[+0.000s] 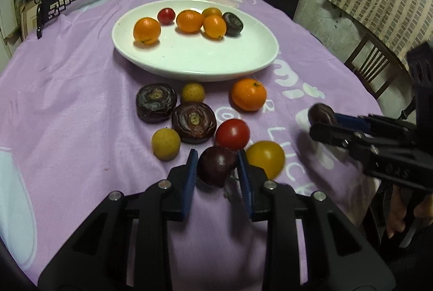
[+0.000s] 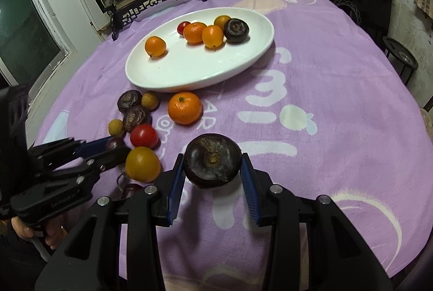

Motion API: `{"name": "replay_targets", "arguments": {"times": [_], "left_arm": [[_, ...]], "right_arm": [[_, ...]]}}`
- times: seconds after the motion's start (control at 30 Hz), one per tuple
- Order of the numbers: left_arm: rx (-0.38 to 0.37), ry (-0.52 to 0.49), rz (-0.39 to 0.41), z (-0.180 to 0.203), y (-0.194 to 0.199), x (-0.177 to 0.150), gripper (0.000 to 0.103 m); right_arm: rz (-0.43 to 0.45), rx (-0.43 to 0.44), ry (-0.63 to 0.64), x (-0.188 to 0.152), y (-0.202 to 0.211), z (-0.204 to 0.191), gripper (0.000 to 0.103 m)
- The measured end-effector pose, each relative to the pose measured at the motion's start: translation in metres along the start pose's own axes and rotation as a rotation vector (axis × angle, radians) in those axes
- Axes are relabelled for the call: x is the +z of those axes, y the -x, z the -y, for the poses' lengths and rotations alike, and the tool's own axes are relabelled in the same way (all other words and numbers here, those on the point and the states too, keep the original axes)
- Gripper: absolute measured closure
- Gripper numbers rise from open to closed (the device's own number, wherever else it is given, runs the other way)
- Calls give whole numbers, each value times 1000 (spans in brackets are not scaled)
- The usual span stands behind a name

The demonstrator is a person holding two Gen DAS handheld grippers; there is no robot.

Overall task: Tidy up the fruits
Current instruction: 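Grasp a mangosteen with the right tool while the left tool grasps another mangosteen, then place the mangosteen on the plate with the right tool while the left tool places its mangosteen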

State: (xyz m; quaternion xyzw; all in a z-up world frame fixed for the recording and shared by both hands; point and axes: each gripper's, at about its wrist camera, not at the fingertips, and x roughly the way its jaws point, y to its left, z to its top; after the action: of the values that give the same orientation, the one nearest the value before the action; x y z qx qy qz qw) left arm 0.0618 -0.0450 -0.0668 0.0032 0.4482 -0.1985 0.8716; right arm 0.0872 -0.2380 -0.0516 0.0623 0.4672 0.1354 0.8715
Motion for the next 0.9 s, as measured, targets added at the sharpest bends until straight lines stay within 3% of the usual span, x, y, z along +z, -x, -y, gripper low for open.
{"name": "replay_targets", "arguments": {"times": [0.23,0.4,0.57,0.73,0.9], "left_arm": [[-27,32,27,-15,23,-1,73],[-9,37,59,-28,32,20,73],[25,34,61,-43,20,86,73],[67,54,42,-46,-20,161,73],[66,60,0,-44,-60,187,73]], "right_arm": [[7,9,41,11,-1,-22,62],[1,20,57,22,-9,-29,62],[24,16,96,65,-16,-31,62],[71,-81,122,121,-41,-19,62],[13,-106,93,137,-74,6,62]]}}
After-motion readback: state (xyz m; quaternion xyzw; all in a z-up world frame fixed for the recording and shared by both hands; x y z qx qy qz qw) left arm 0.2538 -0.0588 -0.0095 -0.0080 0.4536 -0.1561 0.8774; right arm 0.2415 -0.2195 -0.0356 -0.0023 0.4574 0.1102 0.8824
